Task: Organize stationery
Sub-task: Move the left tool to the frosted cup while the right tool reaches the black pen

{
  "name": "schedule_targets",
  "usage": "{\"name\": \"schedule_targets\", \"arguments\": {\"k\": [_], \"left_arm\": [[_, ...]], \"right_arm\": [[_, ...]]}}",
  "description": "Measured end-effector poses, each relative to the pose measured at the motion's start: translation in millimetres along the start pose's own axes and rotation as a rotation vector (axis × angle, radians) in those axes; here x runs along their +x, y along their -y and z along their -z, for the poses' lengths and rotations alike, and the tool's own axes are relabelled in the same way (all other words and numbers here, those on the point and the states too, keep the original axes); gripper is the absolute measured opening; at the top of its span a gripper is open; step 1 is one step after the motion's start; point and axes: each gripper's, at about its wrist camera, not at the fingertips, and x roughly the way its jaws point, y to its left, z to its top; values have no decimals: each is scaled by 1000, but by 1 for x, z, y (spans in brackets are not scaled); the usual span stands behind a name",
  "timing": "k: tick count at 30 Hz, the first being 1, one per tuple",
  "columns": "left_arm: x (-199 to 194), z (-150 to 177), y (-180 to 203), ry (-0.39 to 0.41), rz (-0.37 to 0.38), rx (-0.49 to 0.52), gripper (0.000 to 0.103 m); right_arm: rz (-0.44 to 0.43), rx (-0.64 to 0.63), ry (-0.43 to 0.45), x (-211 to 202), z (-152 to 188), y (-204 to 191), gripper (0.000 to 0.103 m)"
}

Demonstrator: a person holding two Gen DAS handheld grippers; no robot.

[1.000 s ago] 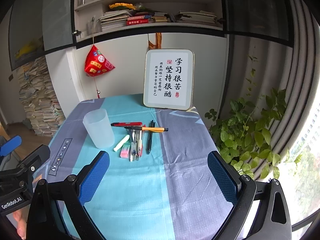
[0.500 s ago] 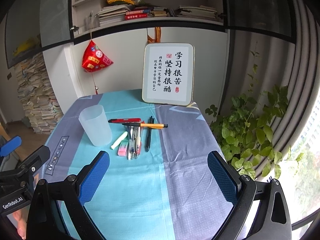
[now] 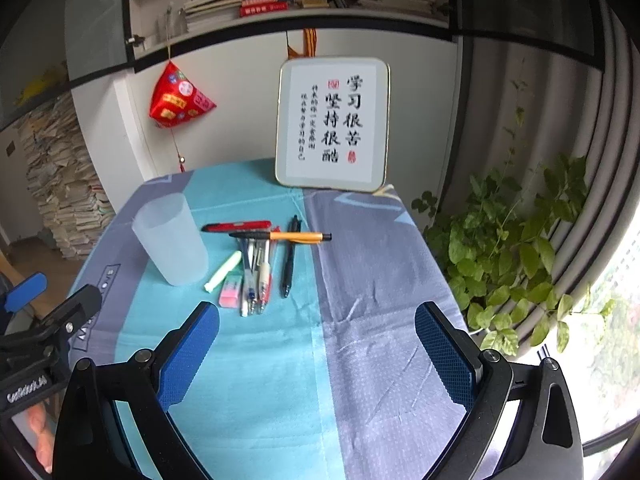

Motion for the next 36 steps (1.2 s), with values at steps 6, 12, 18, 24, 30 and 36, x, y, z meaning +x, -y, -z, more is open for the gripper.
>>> {"name": "schedule_targets", "arguments": {"k": [6, 12, 18, 24, 30, 36], "left_arm": [[43, -13, 2, -28, -30, -11, 102], [83, -26, 7, -45, -75, -8, 102], [112, -36, 10, -49, -114, 16, 101], [121, -39, 6, -52, -63, 20, 71], [118, -35, -2, -37, 15, 103, 71], [108, -28, -33, -30, 39, 127, 71]], "right_arm": [[-43, -1, -54, 35, -3, 6, 98], [-100, 55, -141, 77, -15, 19, 98], [-108, -30, -209, 118, -23, 6, 51], [-144, -64, -260, 145, -26, -7, 36], [-161, -74, -296, 159, -35, -19, 36], [-121, -102, -326, 177, -38, -26, 18]]}}
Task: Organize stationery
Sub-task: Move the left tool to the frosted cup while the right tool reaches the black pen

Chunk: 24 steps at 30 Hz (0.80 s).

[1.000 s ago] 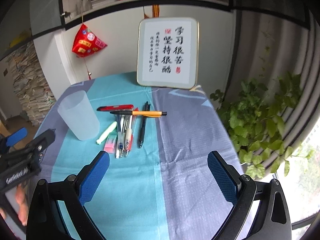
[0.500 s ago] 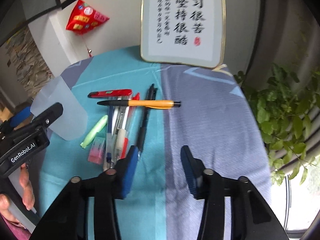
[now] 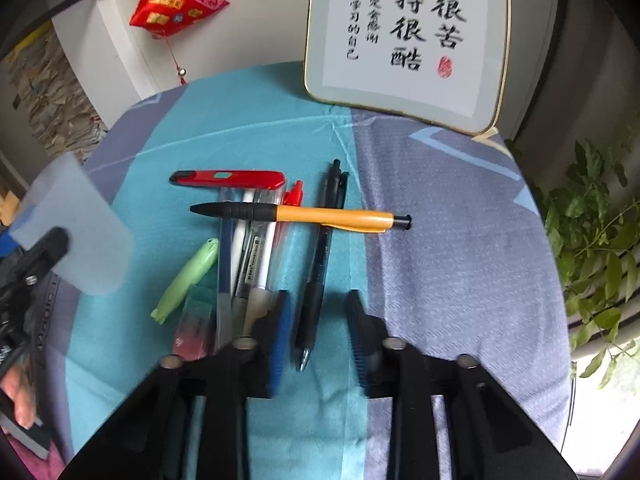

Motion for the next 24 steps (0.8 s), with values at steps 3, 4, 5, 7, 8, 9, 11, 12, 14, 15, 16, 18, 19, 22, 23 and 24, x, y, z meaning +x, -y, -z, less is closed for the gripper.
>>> {"name": "schedule_targets", "arguments": {"k": [3, 4, 5, 7, 8, 9, 11, 12, 14, 15, 16, 18, 19, 22, 23, 24], "left_arm": [[-1, 4, -5, 2, 20, -1, 71], [-1, 5, -4, 6, 24, 0, 71], [-1, 5, -3, 10, 25, 5, 71], [-2, 7, -1, 23, 34, 19, 71], [-3, 8, -1, 28, 41, 24, 71], [-3, 9, -1, 33, 47, 27, 71], [-3, 10, -2, 41, 50, 24, 71], [-3, 10, -2, 44, 52, 23, 71], [-3, 11, -4, 48, 60, 18, 71], [-3, 11, -4, 51, 66, 17, 71], [-3, 12, -5, 54, 70, 17, 71], [-2, 13, -6, 65, 83, 15, 71], [-2, 13, -8, 72, 90, 10, 71], [-2, 13, -11, 78, 107, -6, 71], [-2, 14, -12, 78, 109, -8, 71], [-2, 14, -12, 79, 111, -10, 71]], "right_arm": [[5, -6, 3, 1, 0, 0, 11], [-4, -5, -5, -1, 2, 0, 11], [-20, -8, -17, -3, 5, 0, 11], [-47, -13, -33, -12, 15, -1, 11], [-56, -18, -44, -19, 22, -1, 11], [-60, -25, -52, -24, 28, -2, 11], [-62, -50, -82, -38, 46, -2, 11], [-55, -59, -94, -42, 52, -2, 11], [-20, -80, -116, -52, 68, -1, 11], [-13, -80, -123, -55, 72, 0, 11], [-3, -81, -128, -58, 74, 1, 11], [15, -87, -112, -61, 71, 0, 24], [34, -87, -88, -64, 66, -1, 33], [79, -101, -18, -64, 51, -5, 60], [86, -109, -11, -63, 47, -6, 60], [93, -116, -12, -60, 42, -8, 60]]}}
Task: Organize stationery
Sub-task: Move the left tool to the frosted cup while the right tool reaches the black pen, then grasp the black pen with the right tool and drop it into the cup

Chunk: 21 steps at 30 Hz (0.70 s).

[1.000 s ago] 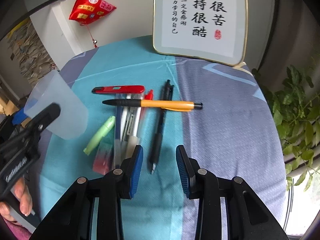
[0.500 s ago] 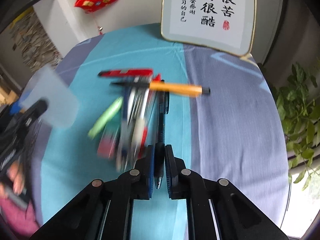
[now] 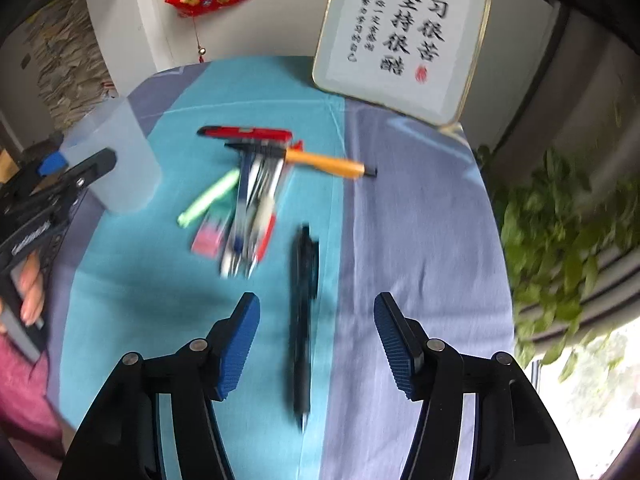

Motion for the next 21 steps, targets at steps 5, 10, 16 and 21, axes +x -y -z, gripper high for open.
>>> {"name": "schedule_targets", "arguments": {"k": [5, 10, 16, 21], "left_arm": [[-2, 2, 4, 10, -1, 14, 71], [-2, 4, 6, 16, -11, 29, 71], [-1, 4, 3, 18, -1, 18, 71], [-2, 5, 3, 23, 1, 14, 71]], "right_arm": [[-3, -23, -46, 28, -18, -5, 40], [3, -9, -88, 48, -24, -4, 31], [-37, -1, -82, 52, -28, -2, 16], [-78, 25, 46, 4, -37, -4, 16]]}}
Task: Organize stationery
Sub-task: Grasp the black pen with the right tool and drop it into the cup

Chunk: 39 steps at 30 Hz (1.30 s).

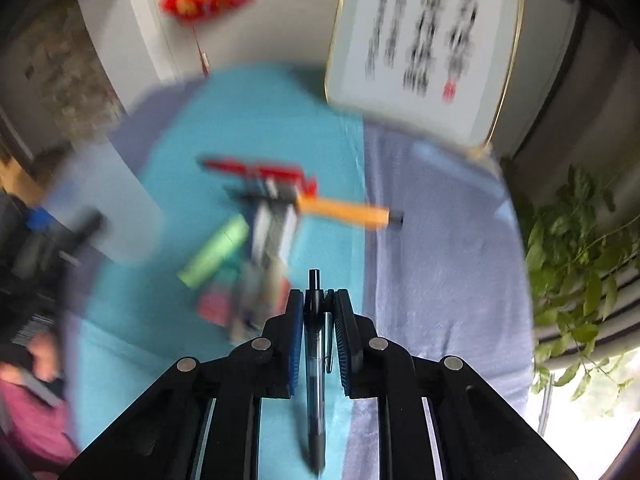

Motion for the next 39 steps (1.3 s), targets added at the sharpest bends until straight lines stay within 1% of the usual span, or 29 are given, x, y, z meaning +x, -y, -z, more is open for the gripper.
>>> {"name": "schedule_targets", "arguments": {"k": [1, 4, 7, 10, 13, 16, 19, 21, 23, 31, 35, 39], "left_arm": [[0, 0, 0, 2, -1, 1, 71], [-1, 1, 2, 6, -5, 6, 71], [1, 2, 3, 3, -13, 15, 70], [2, 4, 4, -5, -24, 27, 70], [1, 5, 5, -1, -19, 28, 70], [1, 5, 4, 1, -17, 22, 69], [1, 6, 3, 3, -16, 11, 68], [1, 6, 3, 7, -16, 9, 68], [1, 6, 4, 10, -20, 16, 67], [1, 6, 4, 13, -23, 26, 68], [1, 6, 3, 13, -23, 24, 68], [1, 6, 3, 13, -23, 24, 68]], "right_arm": [[-27, -7, 57, -22, -6, -5, 16], [-85, -39, 183, -67, -20, -23, 16], [-168, -75, 317, -110, -42, -45, 16], [-258, -98, 416, -132, -66, -69, 16], [-307, -103, 484, -132, -86, -88, 16], [-348, -111, 490, -111, -103, -108, 16], [-350, -122, 488, -83, -112, -124, 16], [-370, -123, 479, -68, -115, -125, 16], [-400, -125, 467, -56, -113, -125, 16], [-433, -154, 452, -30, -100, -125, 16], [-407, -183, 411, -17, -96, -130, 16], [-373, -182, 376, -12, -84, -124, 16]]}}
